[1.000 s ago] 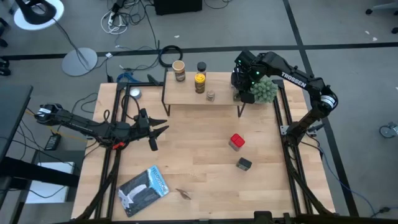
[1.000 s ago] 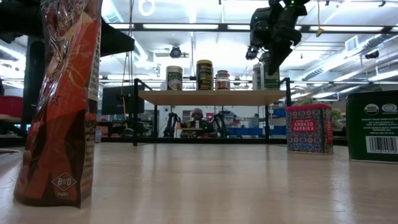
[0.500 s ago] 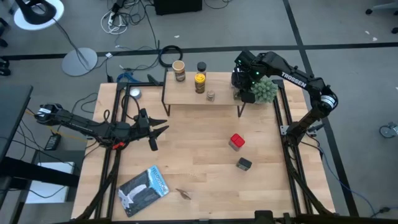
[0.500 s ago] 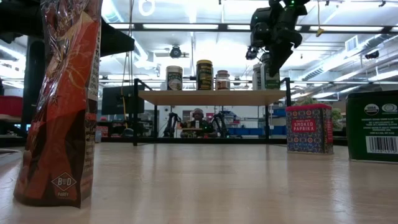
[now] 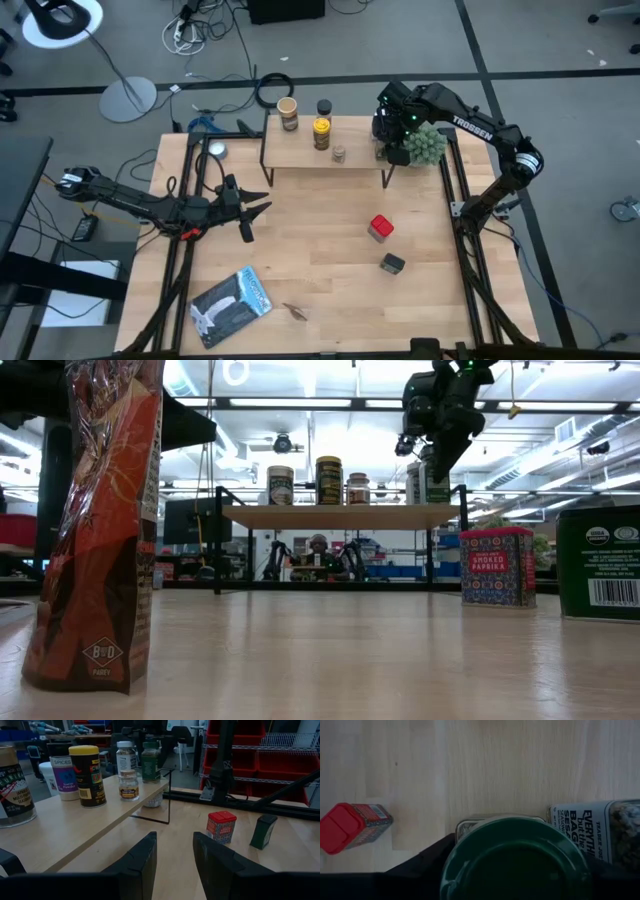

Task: Shelf spices
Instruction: Put the green seasoning bottle on the shelf aligned with the other white seasoning bottle

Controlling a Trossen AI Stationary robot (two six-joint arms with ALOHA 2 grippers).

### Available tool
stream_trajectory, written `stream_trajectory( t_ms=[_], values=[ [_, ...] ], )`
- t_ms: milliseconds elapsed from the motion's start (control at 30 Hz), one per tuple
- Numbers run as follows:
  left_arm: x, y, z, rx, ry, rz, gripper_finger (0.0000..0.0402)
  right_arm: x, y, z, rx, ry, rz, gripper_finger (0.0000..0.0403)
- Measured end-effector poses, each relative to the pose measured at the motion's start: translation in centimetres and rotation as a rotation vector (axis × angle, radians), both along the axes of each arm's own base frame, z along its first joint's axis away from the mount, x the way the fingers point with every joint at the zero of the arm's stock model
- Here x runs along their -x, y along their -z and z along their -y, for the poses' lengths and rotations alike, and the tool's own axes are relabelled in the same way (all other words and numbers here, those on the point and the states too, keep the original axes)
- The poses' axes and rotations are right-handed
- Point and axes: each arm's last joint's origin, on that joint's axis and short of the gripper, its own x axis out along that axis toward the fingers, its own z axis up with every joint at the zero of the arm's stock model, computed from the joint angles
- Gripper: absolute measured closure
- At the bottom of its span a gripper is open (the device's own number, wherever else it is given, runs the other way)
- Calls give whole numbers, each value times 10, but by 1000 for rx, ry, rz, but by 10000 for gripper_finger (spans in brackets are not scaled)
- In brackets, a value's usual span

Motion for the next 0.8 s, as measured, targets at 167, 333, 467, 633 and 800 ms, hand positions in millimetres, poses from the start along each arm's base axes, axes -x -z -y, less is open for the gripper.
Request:
stream_trajectory(
  t_ms=[167,333,467,633,800],
  values=[
    [0,0,0,0,0,0,271,1,-5,0,11,3,-2,127],
    [0,0,0,0,0,0,271,1,-25,0,49,13,28,129],
    [0,0,0,0,0,0,271,4,-45,-3,72,17,60,128],
    [0,0,0,0,0,0,271,9,-68,-7,76,35,102,130],
    [0,0,0,5,0,2,271,15,-89,-14,63,64,138,134]
  ],
)
